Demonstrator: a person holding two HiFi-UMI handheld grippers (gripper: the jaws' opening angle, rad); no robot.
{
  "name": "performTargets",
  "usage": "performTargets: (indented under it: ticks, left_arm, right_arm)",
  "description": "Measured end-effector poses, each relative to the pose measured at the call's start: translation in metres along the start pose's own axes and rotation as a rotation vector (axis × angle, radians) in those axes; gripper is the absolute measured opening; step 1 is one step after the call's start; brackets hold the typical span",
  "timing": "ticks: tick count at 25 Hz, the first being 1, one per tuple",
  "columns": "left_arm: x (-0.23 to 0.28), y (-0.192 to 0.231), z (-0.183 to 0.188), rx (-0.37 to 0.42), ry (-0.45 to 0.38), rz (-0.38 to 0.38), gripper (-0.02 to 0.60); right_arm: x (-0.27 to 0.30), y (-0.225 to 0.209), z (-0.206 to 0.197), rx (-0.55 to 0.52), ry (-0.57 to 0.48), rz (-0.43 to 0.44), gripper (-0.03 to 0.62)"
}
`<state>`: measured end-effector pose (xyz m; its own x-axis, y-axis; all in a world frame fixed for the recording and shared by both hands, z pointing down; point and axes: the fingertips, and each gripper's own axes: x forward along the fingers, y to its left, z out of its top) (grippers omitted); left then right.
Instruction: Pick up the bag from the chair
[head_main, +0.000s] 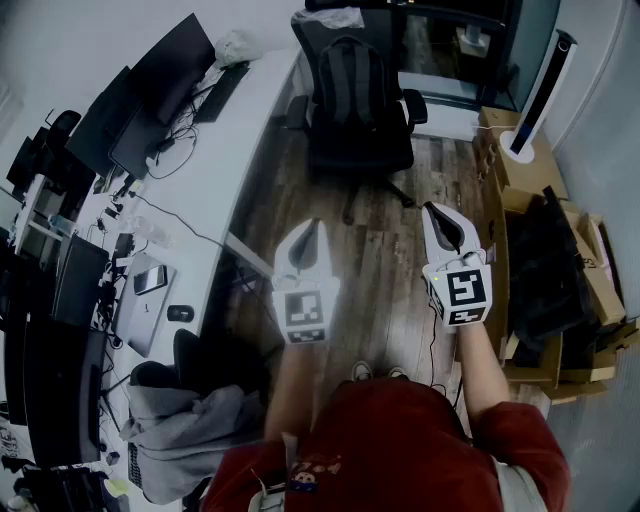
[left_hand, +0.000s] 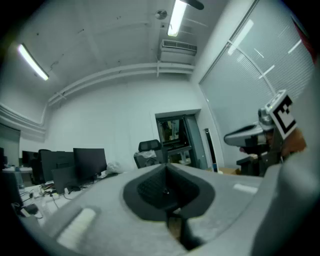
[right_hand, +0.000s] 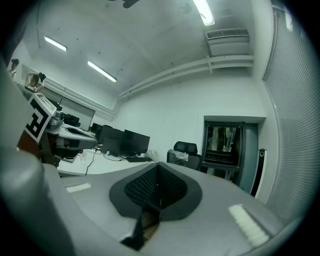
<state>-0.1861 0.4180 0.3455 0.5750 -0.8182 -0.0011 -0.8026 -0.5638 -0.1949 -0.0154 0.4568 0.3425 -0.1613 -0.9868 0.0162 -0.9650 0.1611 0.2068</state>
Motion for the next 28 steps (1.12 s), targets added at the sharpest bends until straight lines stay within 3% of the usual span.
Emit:
performTargets:
  ticks: [18,28]
  left_arm:
    - [-0.006,0.061,-0.026,-0.043,0.010,-0.044,-0.003]
    - [0.018,0.071,-0.044,-0.054,0.025,-0.045,-0.003]
  right_arm:
    - [0.036,0.052,0.001,0.088,0.008,-0.006,0.002]
    - [0.061,0.046,-0.022,0.104,0.039,-0.020,0.002]
